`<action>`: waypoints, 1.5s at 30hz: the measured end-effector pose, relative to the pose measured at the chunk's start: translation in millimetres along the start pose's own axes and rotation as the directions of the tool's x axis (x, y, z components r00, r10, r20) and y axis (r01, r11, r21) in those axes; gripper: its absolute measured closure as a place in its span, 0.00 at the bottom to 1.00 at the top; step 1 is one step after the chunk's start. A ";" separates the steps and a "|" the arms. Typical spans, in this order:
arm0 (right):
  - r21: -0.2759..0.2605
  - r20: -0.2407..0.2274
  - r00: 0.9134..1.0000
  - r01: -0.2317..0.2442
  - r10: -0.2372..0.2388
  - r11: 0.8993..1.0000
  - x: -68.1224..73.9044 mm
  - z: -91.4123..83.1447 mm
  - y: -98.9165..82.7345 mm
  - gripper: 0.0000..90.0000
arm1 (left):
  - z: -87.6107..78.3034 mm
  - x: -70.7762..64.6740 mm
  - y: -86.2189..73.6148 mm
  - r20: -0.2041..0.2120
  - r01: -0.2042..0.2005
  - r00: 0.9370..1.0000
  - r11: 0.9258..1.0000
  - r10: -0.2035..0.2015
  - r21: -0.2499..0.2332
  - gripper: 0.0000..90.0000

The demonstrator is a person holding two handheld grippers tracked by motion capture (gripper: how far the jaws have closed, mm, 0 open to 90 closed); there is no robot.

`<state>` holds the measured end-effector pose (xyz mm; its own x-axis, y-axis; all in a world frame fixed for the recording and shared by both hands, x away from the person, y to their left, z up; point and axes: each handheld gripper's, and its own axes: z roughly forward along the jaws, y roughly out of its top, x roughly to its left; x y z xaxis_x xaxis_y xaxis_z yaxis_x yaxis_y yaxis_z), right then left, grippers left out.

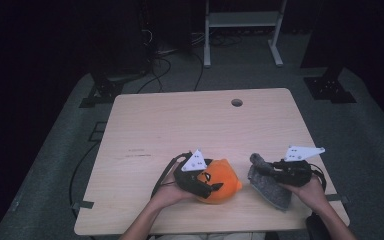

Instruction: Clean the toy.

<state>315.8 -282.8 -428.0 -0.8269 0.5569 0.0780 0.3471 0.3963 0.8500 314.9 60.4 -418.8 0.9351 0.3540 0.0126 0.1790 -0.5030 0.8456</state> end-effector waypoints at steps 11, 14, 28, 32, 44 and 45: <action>-0.010 -0.004 1.000 -0.015 0.015 1.000 -10.2 -10.2 -9.7 0.63 | 3.1 -0.2 -3.1 0.012 0.006 1.000 1.000 -0.006 0.026 0.24; -0.009 -0.008 1.000 -0.014 0.014 1.000 -11.1 -9.7 -9.7 0.55 | 1.3 -0.6 -3.5 0.005 -0.002 1.000 1.000 0.002 0.027 0.30; -0.059 -0.003 1.000 -0.019 0.019 0.998 -11.1 -14.9 -8.6 0.50 | -4.5 2.1 -1.5 -0.067 -0.008 0.998 0.999 0.005 -0.043 0.57; -0.071 -0.006 1.000 -0.015 0.014 0.997 -9.9 -15.1 -7.4 0.50 | -4.4 14.9 1.7 -0.119 -0.001 0.993 0.999 -0.005 -0.050 0.58; -0.087 -0.021 1.000 -0.008 0.006 0.996 -7.9 -11.3 -4.6 0.48 | 6.0 52.0 0.9 -0.199 0.033 0.979 0.999 -0.039 -0.032 0.51; -0.087 -0.023 1.000 -0.007 0.005 0.996 -7.2 -11.2 -4.4 0.48 | 5.3 52.7 -1.4 -0.189 0.050 0.980 0.997 -0.059 -0.052 0.49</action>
<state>315.3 -296.7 -426.5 -0.8350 0.5421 0.0938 0.3129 0.3278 0.8914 365.5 75.6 -422.1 0.8485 0.5253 0.0637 0.2090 -0.4432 0.8717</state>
